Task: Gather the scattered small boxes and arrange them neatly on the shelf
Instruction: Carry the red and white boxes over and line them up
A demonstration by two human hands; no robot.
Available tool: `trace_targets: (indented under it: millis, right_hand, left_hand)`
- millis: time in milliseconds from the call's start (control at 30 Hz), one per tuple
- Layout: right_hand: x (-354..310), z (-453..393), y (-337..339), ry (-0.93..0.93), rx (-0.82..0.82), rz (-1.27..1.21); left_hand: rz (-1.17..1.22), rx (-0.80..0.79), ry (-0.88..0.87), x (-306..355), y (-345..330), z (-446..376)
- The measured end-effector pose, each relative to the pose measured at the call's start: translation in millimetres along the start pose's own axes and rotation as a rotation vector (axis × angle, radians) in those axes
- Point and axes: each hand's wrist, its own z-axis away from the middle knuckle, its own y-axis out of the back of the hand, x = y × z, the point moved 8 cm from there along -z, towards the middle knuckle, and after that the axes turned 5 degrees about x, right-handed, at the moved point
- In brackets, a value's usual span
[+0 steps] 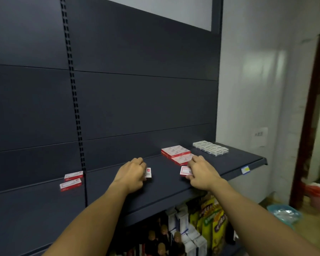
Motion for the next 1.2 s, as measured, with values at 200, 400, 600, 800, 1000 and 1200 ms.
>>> trace_targets:
  millis: [200, 400, 600, 800, 1000, 1200]
  right_hand:
    - [41.9, 21.2, 23.9, -0.004, 0.013, 0.015]
    - [84.6, 46.5, 39.8, 0.012, 0.015, -0.026]
    - [121.1, 66.1, 48.8, 0.014, 0.008, -0.054]
    - [148.1, 78.3, 51.9, 0.041, 0.0, -0.062]
    - [165.4, 78.2, 48.1, 0.057, -0.003, -0.081]
    - [179.5, 67.5, 30.9, 0.067, -0.001, -0.1]
  left_hand:
    - [-0.012, 0.001, -0.007, 52.1, 2.1, -15.9]
    - [-0.035, -0.015, 0.003, 103.6, 2.0, -24.1]
    - [-0.04, 0.015, -0.001, 150.9, 9.4, -37.4]
    - [-0.053, 0.02, 0.003, 181.5, 7.6, -46.4]
    - [-0.059, -0.014, 0.033, 188.3, -6.9, -55.4]
    - [-0.03, -0.007, 0.065, 185.1, -39.1, -73.8]
